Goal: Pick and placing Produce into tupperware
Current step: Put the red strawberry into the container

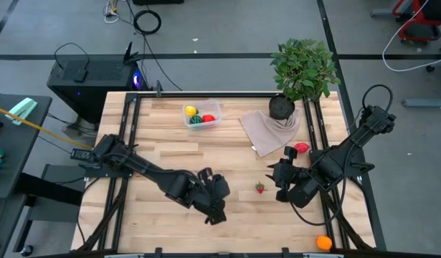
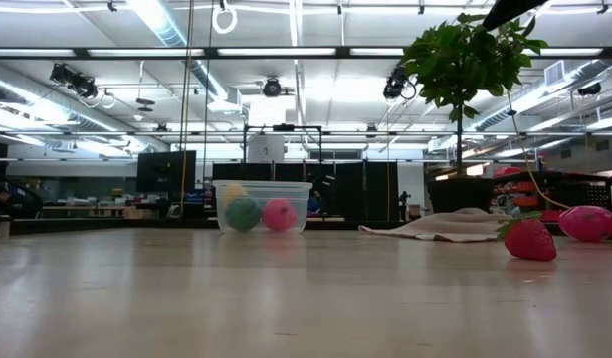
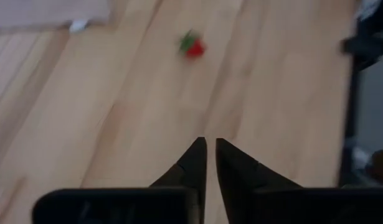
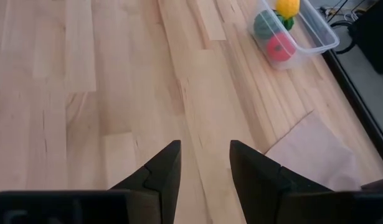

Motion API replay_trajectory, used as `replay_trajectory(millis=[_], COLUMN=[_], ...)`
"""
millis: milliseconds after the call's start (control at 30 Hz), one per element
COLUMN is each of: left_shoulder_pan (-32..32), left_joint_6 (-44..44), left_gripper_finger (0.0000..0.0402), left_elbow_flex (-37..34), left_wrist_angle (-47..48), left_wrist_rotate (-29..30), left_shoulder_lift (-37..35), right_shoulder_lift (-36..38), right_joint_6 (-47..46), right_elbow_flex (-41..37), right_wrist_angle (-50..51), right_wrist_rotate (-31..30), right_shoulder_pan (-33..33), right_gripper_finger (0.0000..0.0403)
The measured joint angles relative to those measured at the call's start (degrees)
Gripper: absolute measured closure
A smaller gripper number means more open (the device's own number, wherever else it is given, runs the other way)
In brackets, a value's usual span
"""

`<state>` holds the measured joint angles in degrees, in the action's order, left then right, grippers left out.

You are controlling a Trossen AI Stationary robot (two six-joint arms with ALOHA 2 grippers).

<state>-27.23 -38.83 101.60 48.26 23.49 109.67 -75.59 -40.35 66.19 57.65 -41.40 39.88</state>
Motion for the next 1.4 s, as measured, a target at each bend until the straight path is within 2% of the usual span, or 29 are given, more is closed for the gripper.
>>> replay_trajectory(millis=[133, 267, 433, 667, 867, 1000, 1100, 1233, 1333, 1400], left_shoulder_pan=[-0.25, 0.82, 1.90, 2.62, 4.46, 6.04, 7.15, 8.25, 9.32, 9.95], left_joint_6=[3.91, 9.78, 21.47, 38.40, 47.59, 51.44, 52.09, 54.72, 54.75, 54.65], left_gripper_finger=[0.0394, 0.0389, 0.0392, 0.0384, 0.0392, 0.0395, 0.0382, 0.0372, 0.0379, 0.0387], left_elbow_flex=[0.00, 0.00, 0.00, 0.02, 0.00, 0.00, 0.00, 0.00, 0.00, 0.00], left_wrist_angle=[-10.08, -21.38, -43.26, -71.51, -92.61, -103.47, -110.18, -126.55, -135.90, -138.32], left_wrist_rotate=[-0.55, -2.37, -4.11, -11.14, -19.60, -24.54, -24.91, -25.71, -31.84, -34.52], left_shoulder_lift=[0.00, 0.00, 0.00, 0.00, 0.04, 0.02, 0.04, 0.44, 0.55, 0.55], right_shoulder_lift=[0.00, 0.00, 0.00, 0.00, 0.00, 0.00, 0.00, 0.00, 0.00, 0.00], right_joint_6=[-0.93, -1.95, -2.17, -3.42, -3.53, -3.60, -3.39, -3.18, -3.04, -1.96], right_elbow_flex=[0.00, 0.00, 0.00, 0.00, 0.00, 0.00, 0.00, 0.00, 0.00, 0.00], right_wrist_angle=[0.00, 0.00, -0.01, 0.00, -0.02, -0.02, -0.01, 0.00, 0.04, 0.13], right_wrist_rotate=[-0.05, -0.01, 0.16, 1.24, 1.57, 2.41, 2.89, 3.05, 3.12, 3.43], right_shoulder_pan=[-0.02, -0.02, 0.00, -0.02, -0.02, 0.00, 0.00, 0.02, 0.02, 0.02], right_gripper_finger=[0.0259, 0.0259, 0.0259, 0.0259, 0.0259, 0.0259, 0.0259, 0.0259, 0.0259, 0.0259])
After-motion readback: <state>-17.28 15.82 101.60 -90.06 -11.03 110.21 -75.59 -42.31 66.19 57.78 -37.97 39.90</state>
